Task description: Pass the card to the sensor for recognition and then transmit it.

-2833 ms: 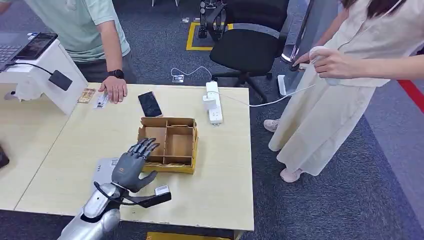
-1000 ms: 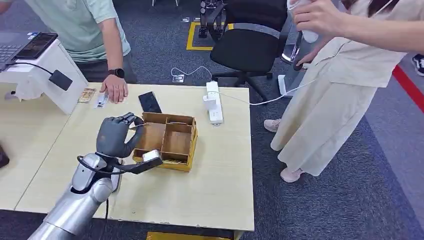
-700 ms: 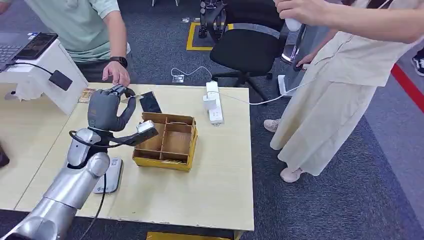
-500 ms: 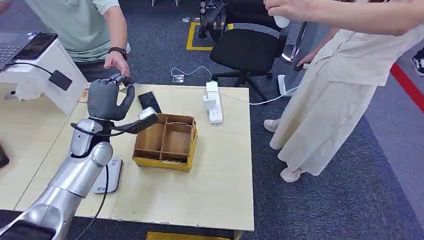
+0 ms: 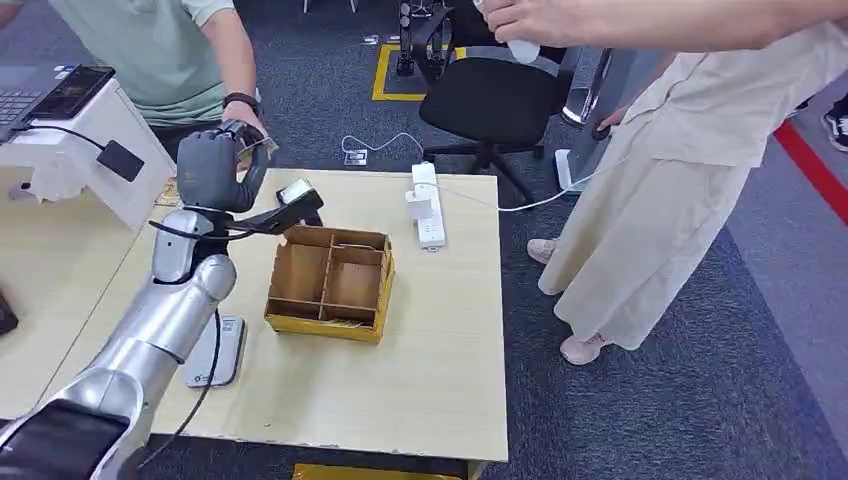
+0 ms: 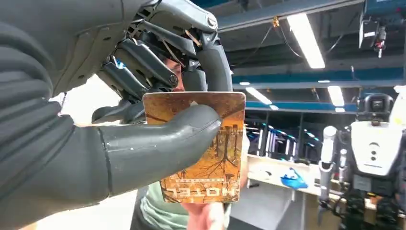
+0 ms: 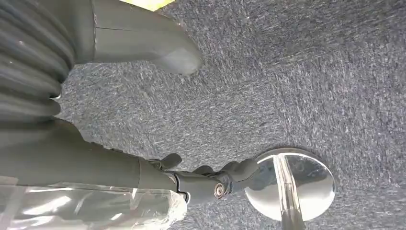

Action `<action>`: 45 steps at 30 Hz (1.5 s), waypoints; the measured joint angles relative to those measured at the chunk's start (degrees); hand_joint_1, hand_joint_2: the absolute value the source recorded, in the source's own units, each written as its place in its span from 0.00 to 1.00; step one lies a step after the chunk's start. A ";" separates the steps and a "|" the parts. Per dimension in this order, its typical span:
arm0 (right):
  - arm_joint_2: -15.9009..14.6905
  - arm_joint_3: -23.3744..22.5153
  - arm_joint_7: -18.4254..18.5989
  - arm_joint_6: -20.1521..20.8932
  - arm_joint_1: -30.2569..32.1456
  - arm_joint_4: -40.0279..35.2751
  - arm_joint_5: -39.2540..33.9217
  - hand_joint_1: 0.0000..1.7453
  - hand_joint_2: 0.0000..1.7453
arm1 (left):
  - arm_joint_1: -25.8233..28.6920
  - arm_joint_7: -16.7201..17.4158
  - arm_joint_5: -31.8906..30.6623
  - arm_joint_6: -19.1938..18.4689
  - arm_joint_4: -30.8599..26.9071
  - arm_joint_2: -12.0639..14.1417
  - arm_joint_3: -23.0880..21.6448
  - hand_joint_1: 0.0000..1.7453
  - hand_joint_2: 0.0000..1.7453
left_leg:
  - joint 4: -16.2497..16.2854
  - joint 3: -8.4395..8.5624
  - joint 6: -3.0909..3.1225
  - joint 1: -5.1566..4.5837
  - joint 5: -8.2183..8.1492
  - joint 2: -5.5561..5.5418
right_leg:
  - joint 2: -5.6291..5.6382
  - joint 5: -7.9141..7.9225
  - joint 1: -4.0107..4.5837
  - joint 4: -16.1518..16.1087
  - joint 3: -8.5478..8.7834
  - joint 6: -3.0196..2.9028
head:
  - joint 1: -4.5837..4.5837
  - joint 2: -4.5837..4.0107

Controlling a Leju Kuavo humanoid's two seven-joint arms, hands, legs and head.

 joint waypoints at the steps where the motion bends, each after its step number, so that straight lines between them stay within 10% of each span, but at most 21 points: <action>1: 0.00 0.00 -0.02 0.00 0.03 0.04 -0.02 0.00 1.00 | -0.59 0.13 -0.17 0.15 0.96 -0.04 0.00 1.00 1.00 | 0.00 0.00 0.00 0.00 0.00 0.00 | 0.00 0.00 0.00 0.00 0.00 0.00 | -0.02 0.00; 41: 0.07 -0.02 -0.44 0.00 0.69 0.48 -1.18 0.00 1.00 | -4.13 4.73 -2.77 4.39 10.64 -0.11 1.86 1.00 1.00 | 0.00 0.00 0.00 0.00 0.00 0.00 | 0.01 0.00 0.00 0.01 0.00 0.00 | -0.02 0.00; 42: 0.11 -0.06 -0.44 -0.02 0.70 0.48 -1.57 0.00 1.00 | -4.14 6.11 -3.71 5.35 10.90 0.02 2.16 0.19 1.00 | 0.00 0.00 0.00 0.00 0.00 0.01 | 0.01 0.00 0.00 0.01 0.00 0.00 | 0.00 0.00; 43: 0.15 -0.20 -0.46 -0.04 0.73 0.46 -2.06 0.00 1.00 | -4.14 7.39 -4.35 6.39 11.28 0.11 2.49 0.00 1.00 | 0.00 0.00 0.00 0.00 0.00 0.01 | 0.02 0.00 0.00 0.01 0.00 0.00 | -0.02 0.00; 45: 0.31 -0.46 -0.46 -0.04 0.98 0.37 -2.51 0.00 1.00 | -4.13 8.08 -4.59 7.28 11.82 0.22 3.24 0.00 1.00 | -0.01 0.00 0.00 0.00 0.00 0.00 | 0.00 0.00 0.00 0.01 0.00 0.00 | -0.02 0.00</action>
